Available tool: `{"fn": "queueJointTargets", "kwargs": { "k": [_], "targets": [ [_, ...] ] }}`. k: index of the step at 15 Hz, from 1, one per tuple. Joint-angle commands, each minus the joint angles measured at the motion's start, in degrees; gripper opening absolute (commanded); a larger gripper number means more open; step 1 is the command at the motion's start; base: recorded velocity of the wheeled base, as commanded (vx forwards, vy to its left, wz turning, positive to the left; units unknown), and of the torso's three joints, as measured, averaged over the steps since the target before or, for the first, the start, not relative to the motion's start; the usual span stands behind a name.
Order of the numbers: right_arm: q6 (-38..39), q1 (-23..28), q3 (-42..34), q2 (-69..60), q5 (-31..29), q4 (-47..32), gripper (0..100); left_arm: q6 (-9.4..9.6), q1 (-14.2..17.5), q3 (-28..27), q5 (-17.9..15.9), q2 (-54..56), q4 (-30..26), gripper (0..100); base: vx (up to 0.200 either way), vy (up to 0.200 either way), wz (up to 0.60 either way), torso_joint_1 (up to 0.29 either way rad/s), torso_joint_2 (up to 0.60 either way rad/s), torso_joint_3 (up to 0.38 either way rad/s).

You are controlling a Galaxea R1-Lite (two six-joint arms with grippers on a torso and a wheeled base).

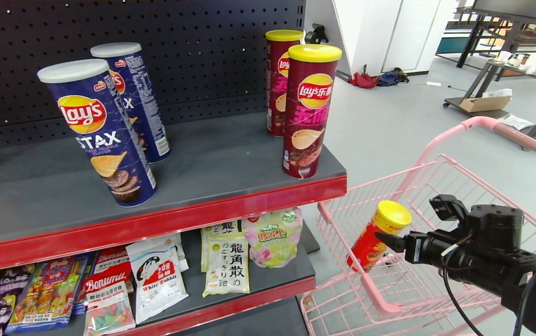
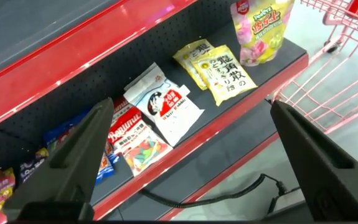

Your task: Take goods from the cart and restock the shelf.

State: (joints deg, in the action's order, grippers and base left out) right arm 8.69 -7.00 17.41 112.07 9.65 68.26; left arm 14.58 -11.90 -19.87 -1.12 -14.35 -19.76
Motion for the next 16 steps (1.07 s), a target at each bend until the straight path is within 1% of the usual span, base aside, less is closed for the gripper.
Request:
{"fn": "queueJointTargets", "kwargs": {
  "k": [1,6,13,14,16],
  "targets": [
    [0.36,-0.03,1.84,2.01,0.10,-0.05,100,0.01,0.03,-0.26,0.33,-0.33,-0.01,100,0.000,0.000,0.00,0.000,0.00,0.000],
    [0.71,0.05,4.13,4.83,0.28,0.04,100,0.01,0.03,-1.66,0.33,-3.23,-0.01,100,0.000,0.000,0.00,0.000,0.00,0.000],
    [0.89,-0.12,6.76,7.64,0.54,0.04,100,0.10,0.03,-1.66,0.42,-3.58,-0.01,100,0.000,0.000,0.00,0.000,0.00,0.000],
    [0.89,-0.12,6.76,7.64,0.54,0.04,0,0.10,0.03,-1.66,0.42,-3.58,-0.01,100,0.000,0.000,0.00,0.000,0.00,0.000],
    [1.06,-0.12,7.99,8.78,0.72,0.21,0,0.27,0.03,-1.66,0.42,-3.93,-0.01,100,0.000,0.000,0.00,0.000,0.00,0.000]
  ]
}}
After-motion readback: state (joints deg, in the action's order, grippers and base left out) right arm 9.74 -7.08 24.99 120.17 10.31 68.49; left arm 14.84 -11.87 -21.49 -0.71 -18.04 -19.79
